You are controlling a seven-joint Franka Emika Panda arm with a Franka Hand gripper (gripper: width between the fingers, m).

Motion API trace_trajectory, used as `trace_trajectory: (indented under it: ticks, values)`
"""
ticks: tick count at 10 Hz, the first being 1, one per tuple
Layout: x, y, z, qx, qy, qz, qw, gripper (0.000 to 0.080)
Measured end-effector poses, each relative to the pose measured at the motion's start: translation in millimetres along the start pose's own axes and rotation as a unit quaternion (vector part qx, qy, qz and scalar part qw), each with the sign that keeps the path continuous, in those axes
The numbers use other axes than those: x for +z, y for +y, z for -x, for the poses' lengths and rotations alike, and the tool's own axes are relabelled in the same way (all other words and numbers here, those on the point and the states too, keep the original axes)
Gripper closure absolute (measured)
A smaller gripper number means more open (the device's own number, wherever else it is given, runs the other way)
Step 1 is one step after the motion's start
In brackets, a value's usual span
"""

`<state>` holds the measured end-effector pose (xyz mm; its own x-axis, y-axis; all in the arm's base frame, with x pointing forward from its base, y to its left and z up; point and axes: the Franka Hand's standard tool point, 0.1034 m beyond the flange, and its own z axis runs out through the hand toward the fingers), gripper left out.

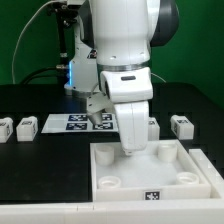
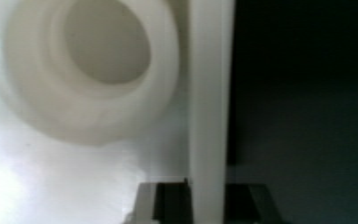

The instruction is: Assemble one leg

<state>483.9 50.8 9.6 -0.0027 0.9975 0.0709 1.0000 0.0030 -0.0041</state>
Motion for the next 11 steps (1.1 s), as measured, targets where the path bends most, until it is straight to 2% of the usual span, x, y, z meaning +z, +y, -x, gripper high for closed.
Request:
trace_trajectory:
  ticks: [5, 6, 7, 9, 10, 11]
  values:
    - [0.2, 3.0, -4.3, 0.021, 0.000, 0.001, 1.000, 0.0741]
    - [0.3, 3.0, -4.0, 0.022, 0.000, 0.001, 1.000, 0.0667]
    - [0.3, 3.0, -3.8, 0.022, 0.000, 0.001, 1.000, 0.0667]
    - [0.3, 3.0, -3.4, 0.022, 0.000, 0.001, 1.000, 0.0301]
    - [0.3, 3.0, -3.3, 0.022, 0.000, 0.001, 1.000, 0.0199]
    - [0.3, 3.0, -3.1, 0.022, 0.000, 0.001, 1.000, 0.0199]
